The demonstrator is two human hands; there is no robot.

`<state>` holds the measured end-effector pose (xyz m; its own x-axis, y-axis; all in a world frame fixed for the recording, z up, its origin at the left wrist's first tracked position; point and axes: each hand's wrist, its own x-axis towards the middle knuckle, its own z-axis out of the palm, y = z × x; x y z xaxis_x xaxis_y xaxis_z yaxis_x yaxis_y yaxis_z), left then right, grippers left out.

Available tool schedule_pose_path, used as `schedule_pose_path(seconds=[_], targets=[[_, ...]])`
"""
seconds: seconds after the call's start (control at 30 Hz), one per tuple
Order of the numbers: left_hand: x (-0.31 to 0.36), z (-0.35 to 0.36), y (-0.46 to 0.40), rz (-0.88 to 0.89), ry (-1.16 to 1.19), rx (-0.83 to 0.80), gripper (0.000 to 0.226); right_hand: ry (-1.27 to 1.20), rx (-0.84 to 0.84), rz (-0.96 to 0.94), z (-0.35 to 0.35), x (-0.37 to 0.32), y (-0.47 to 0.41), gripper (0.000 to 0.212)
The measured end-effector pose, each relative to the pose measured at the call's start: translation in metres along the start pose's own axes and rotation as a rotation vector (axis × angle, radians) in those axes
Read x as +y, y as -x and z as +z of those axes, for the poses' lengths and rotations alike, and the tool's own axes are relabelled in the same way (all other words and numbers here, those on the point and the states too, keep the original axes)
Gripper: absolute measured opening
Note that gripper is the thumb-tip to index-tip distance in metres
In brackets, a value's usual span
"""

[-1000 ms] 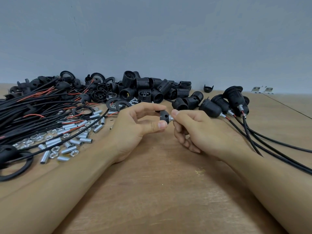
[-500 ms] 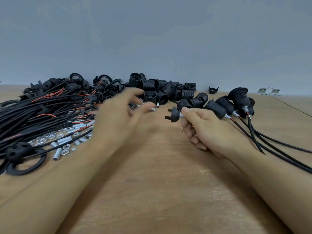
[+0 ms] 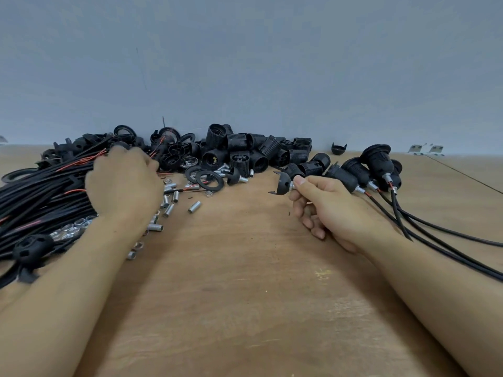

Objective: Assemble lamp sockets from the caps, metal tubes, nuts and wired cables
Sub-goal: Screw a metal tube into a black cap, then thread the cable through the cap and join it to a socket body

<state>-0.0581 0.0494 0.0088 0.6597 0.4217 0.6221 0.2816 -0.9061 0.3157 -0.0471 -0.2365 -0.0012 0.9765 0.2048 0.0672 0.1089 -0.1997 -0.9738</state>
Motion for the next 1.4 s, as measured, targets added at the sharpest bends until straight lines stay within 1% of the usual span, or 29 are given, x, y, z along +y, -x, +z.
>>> schedule_pose_path(seconds=[0.03, 0.07, 0.13, 0.2, 0.27, 0.3, 0.33, 0.37, 0.43, 0.5, 0.53, 0.6, 0.63, 0.73, 0.8, 0.87, 0.9, 0.97, 1.03, 1.1, 1.17, 1.23, 1.27, 1.33, 1.4], targets=[[0.001, -0.003, -0.001, 0.043, 0.107, 0.109, 0.024, -0.009, 0.009, -0.001, 0.000, 0.000, 0.000, 0.032], [0.005, -0.006, 0.000, 0.124, 0.220, 0.212, 0.023, -0.019, 0.020, -0.008, -0.001, 0.000, 0.000, 0.030], [0.016, -0.010, 0.007, 0.354, 0.369, 0.346, 0.019, -0.061, 0.045, -0.033, -0.004, -0.002, 0.000, 0.027], [0.029, -0.009, 0.016, 0.555, 0.442, 0.425, 0.016, -0.136, 0.064, -0.052, -0.007, -0.003, -0.001, 0.033], [0.042, -0.008, 0.024, 0.705, 0.449, 0.522, 0.016, -0.191, 0.071, -0.049, -0.009, -0.004, -0.002, 0.037], [0.048, -0.006, 0.028, 0.770, 0.462, 0.551, 0.017, -0.202, 0.072, -0.041, -0.010, -0.004, -0.002, 0.035], [0.054, -0.005, 0.032, 0.829, 0.494, 0.548, 0.017, -0.205, 0.071, -0.032, -0.010, -0.003, -0.002, 0.032], [0.059, -0.003, 0.036, 0.876, 0.539, 0.515, 0.017, -0.206, 0.067, -0.023, -0.011, -0.002, -0.003, 0.029], [0.065, -0.001, 0.042, 0.914, 0.629, 0.420, 0.011, -0.202, 0.062, -0.012, -0.011, 0.000, -0.004, 0.026], [0.067, 0.000, 0.042, 0.870, 0.723, 0.357, 0.009, -0.194, 0.050, -0.007, -0.012, 0.001, -0.004, 0.024], [0.068, 0.001, 0.043, 0.804, 0.819, 0.309, 0.009, -0.195, 0.048, -0.007, -0.011, 0.000, -0.004, 0.024], [0.071, -0.001, 0.046, 0.584, 1.102, 0.172, 0.008, -0.235, 0.061, -0.018, -0.010, -0.002, -0.003, 0.027], [0.072, -0.001, 0.048, 0.472, 1.230, 0.118, 0.011, -0.282, 0.070, -0.028, -0.010, -0.003, -0.003, 0.029], [0.073, -0.001, 0.049, 0.132, 1.503, -0.044, 0.010, -0.484, 0.081, -0.052, -0.012, -0.009, -0.002, 0.027], [0.071, -0.003, 0.042, -0.152, 1.676, -0.144, 0.015, -0.548, 0.092, -0.037, -0.013, -0.011, -0.002, 0.025], [0.069, -0.005, 0.034, -0.389, 1.833, -0.200, 0.016, -0.471, 0.079, -0.006, -0.014, -0.010, -0.003, 0.023], [0.068, -0.006, 0.031, -0.466, 1.886, -0.217, 0.014, -0.407, 0.049, 0.002, -0.013, -0.009, -0.003, 0.024], [0.067, -0.007, 0.028, -0.551, 1.951, -0.245, 0.015, -0.303, -0.043, -0.001, -0.011, -0.007, -0.002, 0.029], [0.067, -0.006, 0.029, -0.598, 1.995, -0.288, 0.017, -0.299, -0.112, -0.005, -0.007, -0.007, -0.001, 0.030], [0.069, -0.007, 0.032, -0.603, 1.989, -0.364, 0.017, -0.384, -0.135, 0.004, -0.002, -0.009, 0.000, 0.031], [0.073, -0.008, 0.037, -0.487, 1.930, -0.484, 0.010, -0.457, -0.149, 0.016, -0.001, -0.010, 0.002, 0.032], [0.077, -0.007, 0.047, -0.282, 1.853, -0.630, 0.011, -0.511, -0.217, 0.022, 0.002, -0.011, 0.004, 0.031], [0.079, -0.005, 0.053, -0.180, 1.790, -0.671, 0.015, -0.525, -0.260, 0.026, 0.003, -0.011, 0.005, 0.030], [0.083, -0.001, 0.061, -0.052, 1.644, -0.671, 0.021, -0.502, -0.316, 0.032, 0.006, -0.009, 0.007, 0.028], [0.084, 0.001, 0.060, -0.034, 1.597, -0.593, 0.024, -0.427, -0.319, 0.025, 0.004, -0.007, 0.005, 0.025]])
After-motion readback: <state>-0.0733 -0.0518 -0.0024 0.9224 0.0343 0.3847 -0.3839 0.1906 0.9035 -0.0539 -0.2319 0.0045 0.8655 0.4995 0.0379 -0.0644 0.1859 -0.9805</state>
